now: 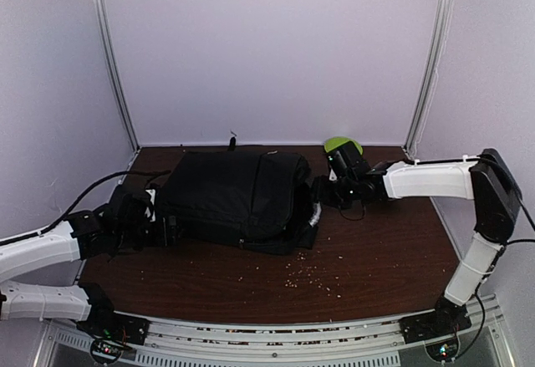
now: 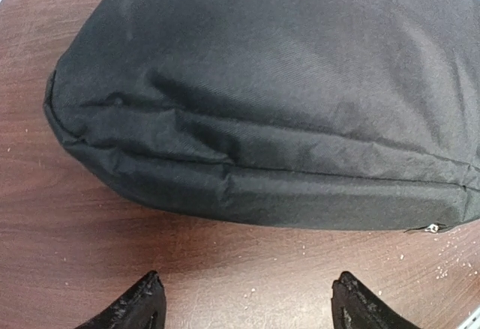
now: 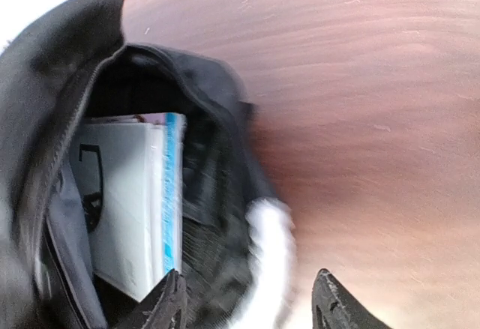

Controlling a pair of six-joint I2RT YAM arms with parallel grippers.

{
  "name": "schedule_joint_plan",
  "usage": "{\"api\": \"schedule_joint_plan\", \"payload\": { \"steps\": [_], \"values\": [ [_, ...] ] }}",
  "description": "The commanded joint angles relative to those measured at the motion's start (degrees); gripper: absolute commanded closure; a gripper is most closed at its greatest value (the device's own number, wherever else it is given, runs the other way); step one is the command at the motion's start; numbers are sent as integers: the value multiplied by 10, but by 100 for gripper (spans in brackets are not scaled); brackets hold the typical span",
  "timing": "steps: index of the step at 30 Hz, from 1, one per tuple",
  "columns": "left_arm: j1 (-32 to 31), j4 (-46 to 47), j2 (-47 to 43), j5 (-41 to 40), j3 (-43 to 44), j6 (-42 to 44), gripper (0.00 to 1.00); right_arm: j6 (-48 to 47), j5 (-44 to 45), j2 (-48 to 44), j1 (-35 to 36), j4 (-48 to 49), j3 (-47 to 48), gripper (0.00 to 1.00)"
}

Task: Pack the student bag
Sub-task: Adjust the student bag at the center of the board, then zip the student bag at the center of the board.

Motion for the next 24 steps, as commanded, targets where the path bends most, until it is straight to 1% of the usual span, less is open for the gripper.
{"api": "schedule_joint_plan", "payload": {
  "steps": [1,3,5,6,7,8,11,15,18,21,24],
  "values": [
    [4,38,19,9,35,30,23,35,87,-132,17,54,-127,43],
    [5,35,29,9,45,36,23,49,127,-199,46,110,-203,43],
    [5,31,36,7,51,38,23,48,165,-256,90,172,-265,44],
    [4,31,38,5,52,37,23,44,183,-274,117,196,-284,45],
    [5,30,39,0,53,35,23,37,195,-284,158,211,-290,46],
    [5,31,41,-4,54,31,23,29,192,-283,185,221,-284,47],
    [5,35,51,-4,63,25,23,18,155,-229,252,250,-237,49],
    [5,40,67,-5,82,25,24,9,118,-97,310,268,-141,51],
    [6,43,74,-8,95,29,28,23,99,-5,326,287,-82,52],
    [14,50,82,-11,96,28,32,61,93,64,327,298,-41,53],
    [32,55,93,8,94,22,37,102,99,113,327,268,5,52]
  ]
}}
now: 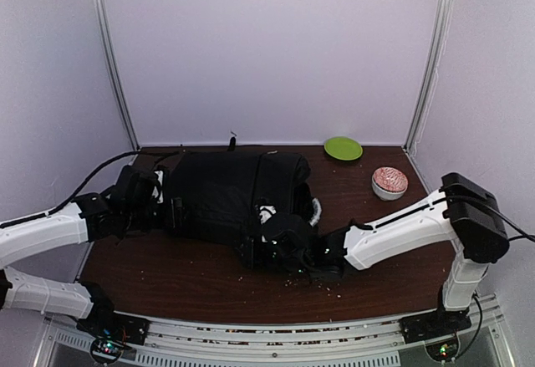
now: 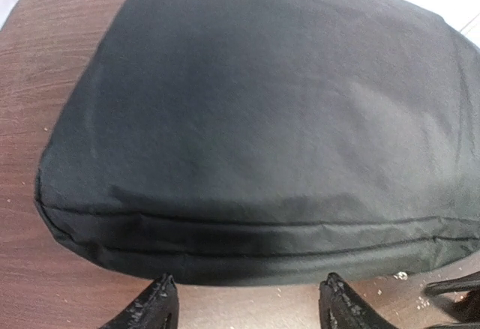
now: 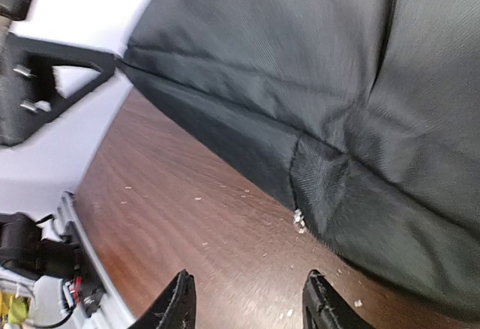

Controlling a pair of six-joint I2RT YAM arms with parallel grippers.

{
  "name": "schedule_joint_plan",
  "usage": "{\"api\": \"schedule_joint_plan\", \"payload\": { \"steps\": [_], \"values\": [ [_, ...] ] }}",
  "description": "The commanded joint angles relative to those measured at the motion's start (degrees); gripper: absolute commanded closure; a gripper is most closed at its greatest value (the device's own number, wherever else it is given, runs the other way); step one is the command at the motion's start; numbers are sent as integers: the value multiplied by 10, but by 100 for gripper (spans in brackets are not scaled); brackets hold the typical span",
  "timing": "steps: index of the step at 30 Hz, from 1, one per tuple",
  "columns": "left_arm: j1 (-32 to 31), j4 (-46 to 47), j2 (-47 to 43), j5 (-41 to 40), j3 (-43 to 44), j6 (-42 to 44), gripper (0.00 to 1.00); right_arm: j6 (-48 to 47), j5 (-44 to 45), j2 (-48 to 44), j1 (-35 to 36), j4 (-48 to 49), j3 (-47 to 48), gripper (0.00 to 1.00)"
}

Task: Pack the student bag
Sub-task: Zip the student bag at the center of the board.

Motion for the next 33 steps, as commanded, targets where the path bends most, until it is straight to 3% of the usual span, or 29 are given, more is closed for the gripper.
{"api": "schedule_joint_plan", "payload": {
  "steps": [1,6,12,20,33],
  "values": [
    [24,31,15,14,12,-1,39,75,5,61,-2,-27,65,51],
    [30,53,27,24,6,-8,45,147,45,98,-3,-73,94,47],
    [33,70,48,28,4,-15,57,213,100,120,-15,-141,117,51],
    [35,86,64,28,-8,-23,70,246,157,118,-23,-185,146,50],
    [46,86,64,27,-21,-19,86,256,190,5,-43,-173,-8,55]
  ]
}}
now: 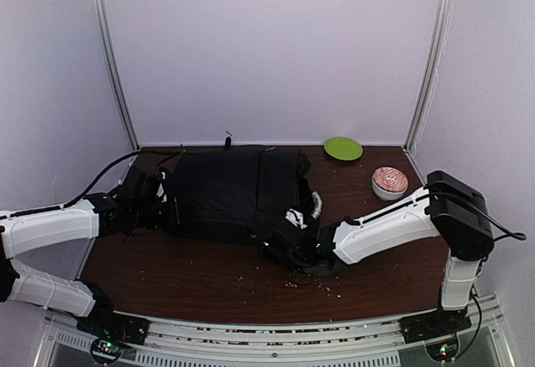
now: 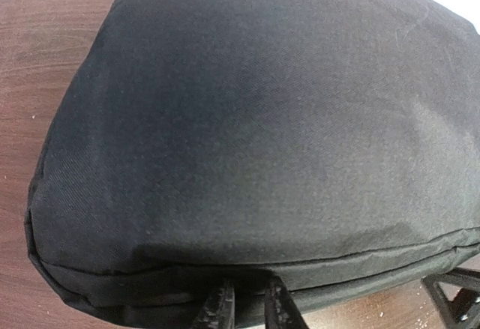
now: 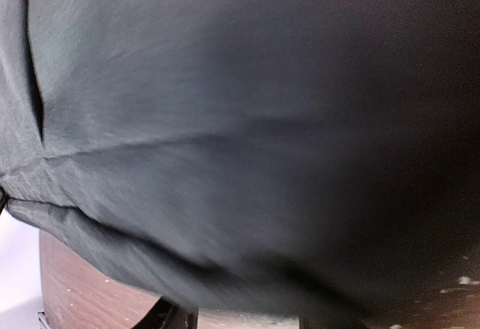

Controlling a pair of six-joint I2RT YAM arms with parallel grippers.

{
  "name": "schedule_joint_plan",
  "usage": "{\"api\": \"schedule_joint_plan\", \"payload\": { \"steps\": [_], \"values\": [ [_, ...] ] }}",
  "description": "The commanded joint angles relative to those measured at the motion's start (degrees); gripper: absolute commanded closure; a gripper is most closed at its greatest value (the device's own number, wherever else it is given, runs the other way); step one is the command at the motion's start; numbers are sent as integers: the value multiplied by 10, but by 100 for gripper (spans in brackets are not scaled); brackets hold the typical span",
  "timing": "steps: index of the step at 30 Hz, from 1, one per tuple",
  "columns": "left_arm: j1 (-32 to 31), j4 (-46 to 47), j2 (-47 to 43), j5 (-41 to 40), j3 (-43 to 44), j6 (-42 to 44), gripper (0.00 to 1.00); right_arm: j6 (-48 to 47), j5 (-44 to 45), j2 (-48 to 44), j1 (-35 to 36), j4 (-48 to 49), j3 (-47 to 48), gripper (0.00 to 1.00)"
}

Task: Pack the student bag
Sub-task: Zip the student bag at the center of the board.

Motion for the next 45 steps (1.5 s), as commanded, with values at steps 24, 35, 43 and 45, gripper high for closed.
{"api": "schedule_joint_plan", "payload": {
  "steps": [24,35,43,45],
  "values": [
    [8,9,-21,21,1,7,88,-226,-84,-21,5,148,-29,56],
    [8,11,-18,23,2,8,88,-198,18,25,6,48,36,65],
    [8,9,-20,26,3,9,88,-185,42,51,5,9,74,74],
    [8,10,-21,27,4,10,88,-183,42,55,6,7,76,75]
  ]
}}
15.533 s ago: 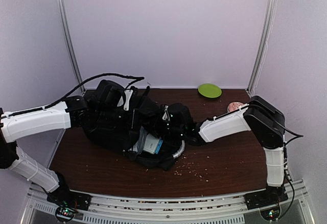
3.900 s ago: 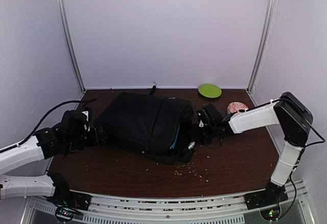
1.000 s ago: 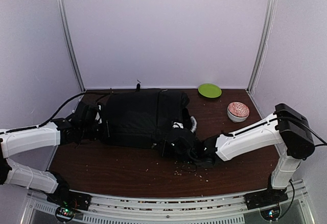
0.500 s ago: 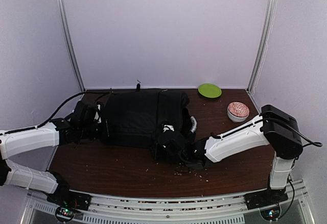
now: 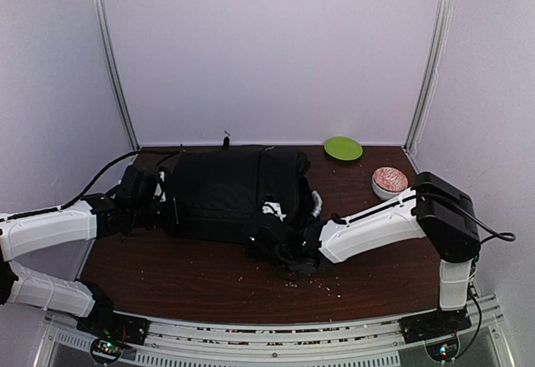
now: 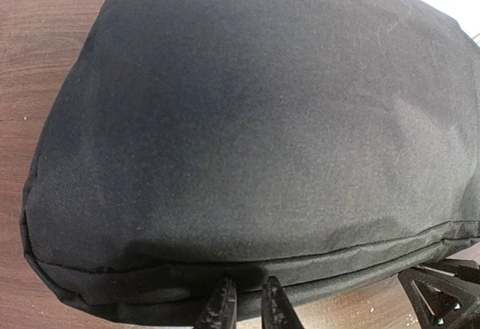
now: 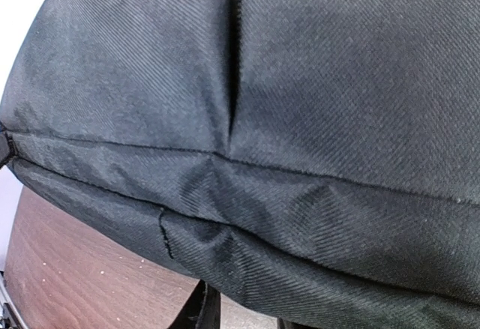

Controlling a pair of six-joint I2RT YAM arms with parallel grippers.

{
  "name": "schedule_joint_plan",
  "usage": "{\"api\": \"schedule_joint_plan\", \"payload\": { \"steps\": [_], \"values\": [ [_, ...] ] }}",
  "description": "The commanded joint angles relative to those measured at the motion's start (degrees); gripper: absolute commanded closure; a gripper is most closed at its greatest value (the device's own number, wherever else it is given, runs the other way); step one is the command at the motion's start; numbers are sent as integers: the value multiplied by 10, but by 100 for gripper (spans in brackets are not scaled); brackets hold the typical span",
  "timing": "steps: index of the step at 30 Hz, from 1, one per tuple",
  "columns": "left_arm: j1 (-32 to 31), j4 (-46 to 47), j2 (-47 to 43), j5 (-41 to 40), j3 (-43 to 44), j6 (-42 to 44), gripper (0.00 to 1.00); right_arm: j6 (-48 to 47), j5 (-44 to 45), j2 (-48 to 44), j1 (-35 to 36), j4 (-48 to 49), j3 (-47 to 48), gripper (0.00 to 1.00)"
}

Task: Pack the student bag
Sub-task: Zip the student bag at the center of the board.

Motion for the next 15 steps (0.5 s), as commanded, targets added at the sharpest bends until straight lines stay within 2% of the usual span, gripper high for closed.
{"api": "schedule_joint_plan", "payload": {
  "steps": [1,8,15],
  "values": [
    [5,7,-8,6,8,8,88,7,27,18,0,-26,16,76],
    [5,8,-7,7,6,9,88,8,19,23,1,-30,10,78],
    [5,8,-7,8,6,8,88,7,17,23,0,-27,5,92]
  ]
}}
